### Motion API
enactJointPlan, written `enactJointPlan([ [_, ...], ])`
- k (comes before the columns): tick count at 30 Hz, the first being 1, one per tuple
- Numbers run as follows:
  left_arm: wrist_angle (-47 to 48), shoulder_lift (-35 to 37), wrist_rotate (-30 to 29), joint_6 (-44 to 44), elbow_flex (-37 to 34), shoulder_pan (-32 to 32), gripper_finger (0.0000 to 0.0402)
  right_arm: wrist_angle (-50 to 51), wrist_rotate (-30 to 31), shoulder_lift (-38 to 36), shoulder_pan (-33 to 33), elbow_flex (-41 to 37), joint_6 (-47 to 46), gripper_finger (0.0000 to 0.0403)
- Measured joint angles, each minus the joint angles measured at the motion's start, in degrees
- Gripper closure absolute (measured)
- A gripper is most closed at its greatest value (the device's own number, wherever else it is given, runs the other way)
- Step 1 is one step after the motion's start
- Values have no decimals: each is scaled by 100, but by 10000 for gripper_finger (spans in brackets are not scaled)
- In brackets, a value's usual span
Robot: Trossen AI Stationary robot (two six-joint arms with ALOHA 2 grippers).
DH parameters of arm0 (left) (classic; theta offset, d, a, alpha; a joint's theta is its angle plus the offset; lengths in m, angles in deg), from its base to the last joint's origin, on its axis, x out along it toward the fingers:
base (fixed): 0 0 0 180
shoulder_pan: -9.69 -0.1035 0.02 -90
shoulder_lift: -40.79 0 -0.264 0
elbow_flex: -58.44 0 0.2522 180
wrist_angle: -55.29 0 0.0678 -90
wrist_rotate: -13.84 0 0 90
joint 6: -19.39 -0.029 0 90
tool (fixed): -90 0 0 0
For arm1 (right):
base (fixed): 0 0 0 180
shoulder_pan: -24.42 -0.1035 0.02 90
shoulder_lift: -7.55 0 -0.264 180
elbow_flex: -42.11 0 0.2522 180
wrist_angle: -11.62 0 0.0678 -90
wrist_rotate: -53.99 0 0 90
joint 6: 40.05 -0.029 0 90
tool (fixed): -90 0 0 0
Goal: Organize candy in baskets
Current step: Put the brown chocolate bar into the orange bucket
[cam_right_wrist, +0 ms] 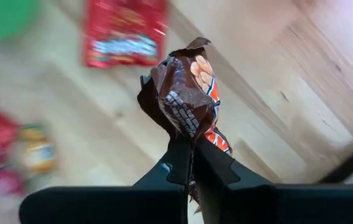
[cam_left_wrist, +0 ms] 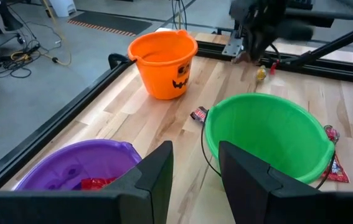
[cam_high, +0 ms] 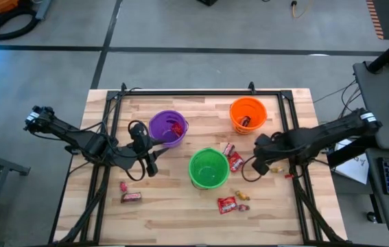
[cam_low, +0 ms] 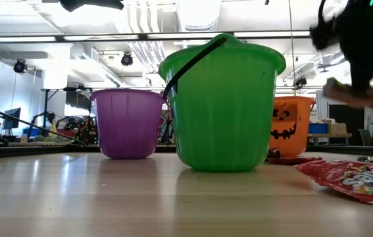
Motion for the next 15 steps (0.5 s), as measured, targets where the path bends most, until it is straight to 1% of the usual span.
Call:
enactJointPlan([
  [3, 0, 0, 0, 0, 0, -1, 287, -285, 111, -397, -59, 231, 237, 394],
  [5, 2, 0, 0, 0, 0, 0, 287, -705, 191, -596, -56, 376, 451, 394],
  [7, 0, 0, 0, 0, 0, -7, 287, -1221, 438, -691, -46, 544, 770, 394],
  [10, 0, 0, 0, 19, 0, -7, 287, -1705, 940, -674, -34, 872, 1329, 394],
  [15, 0, 0, 0, 63, 0, -7, 287, -1719, 1639, -331, 251, 1578, 2141, 394],
])
